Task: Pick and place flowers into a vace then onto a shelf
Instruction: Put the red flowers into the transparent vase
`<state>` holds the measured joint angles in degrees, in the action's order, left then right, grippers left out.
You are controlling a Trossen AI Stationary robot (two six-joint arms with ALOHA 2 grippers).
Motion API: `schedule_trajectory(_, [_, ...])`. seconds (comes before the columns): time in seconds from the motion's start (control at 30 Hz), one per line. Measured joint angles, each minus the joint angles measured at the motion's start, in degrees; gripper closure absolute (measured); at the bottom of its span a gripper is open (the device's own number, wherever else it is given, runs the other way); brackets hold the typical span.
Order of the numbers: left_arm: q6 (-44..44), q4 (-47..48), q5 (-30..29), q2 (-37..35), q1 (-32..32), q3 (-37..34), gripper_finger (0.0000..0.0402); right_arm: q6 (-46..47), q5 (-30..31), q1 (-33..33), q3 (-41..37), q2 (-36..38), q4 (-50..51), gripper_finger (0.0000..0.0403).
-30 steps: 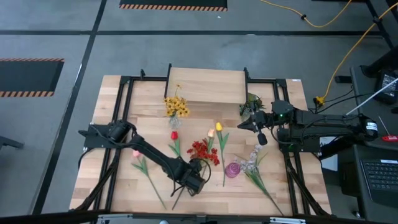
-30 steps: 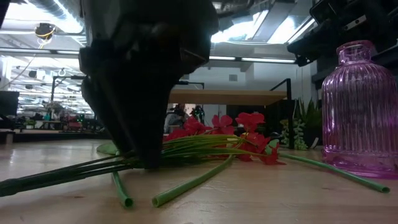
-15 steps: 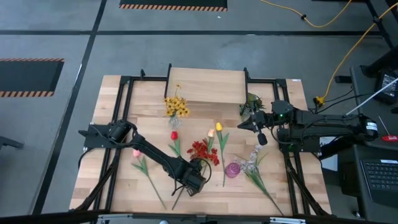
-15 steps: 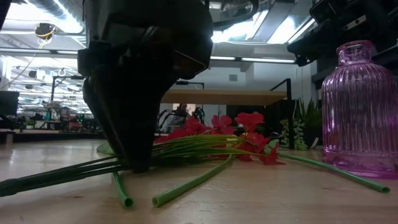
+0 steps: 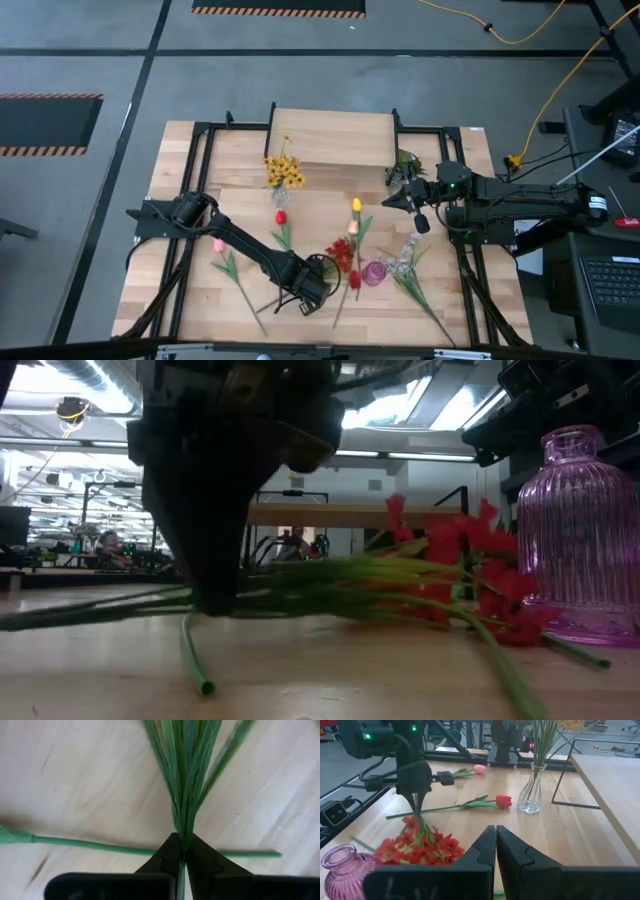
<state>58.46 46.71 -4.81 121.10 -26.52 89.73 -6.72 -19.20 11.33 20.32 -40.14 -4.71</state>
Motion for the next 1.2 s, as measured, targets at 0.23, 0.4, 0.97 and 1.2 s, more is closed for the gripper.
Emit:
schedule_trajectory(0.23, [0.41,2.75,-4.48,-4.75,-0.31,0.0,0.0393,0.02,0.0,0.0,0.0,0.02,0.36,0.0385])
schedule_trajectory(0.4, [2.12,5.8,-9.2,-9.66,-1.1,0.0,0.0393,0.0,0.0,-0.02,0.0,0.02,0.39,0.0385])
schedule_trajectory(0.97, [-0.99,9.43,-21.79,-19.33,-2.38,0.01,0.0394,-1.27,0.0,-0.02,0.0,0.01,0.4,0.0385])
schedule_trajectory(1.2, [-12.52,10.78,-30.92,-22.23,-2.36,0.02,0.0395,-1.27,0.0,-0.02,0.0,0.02,0.4,0.0385])
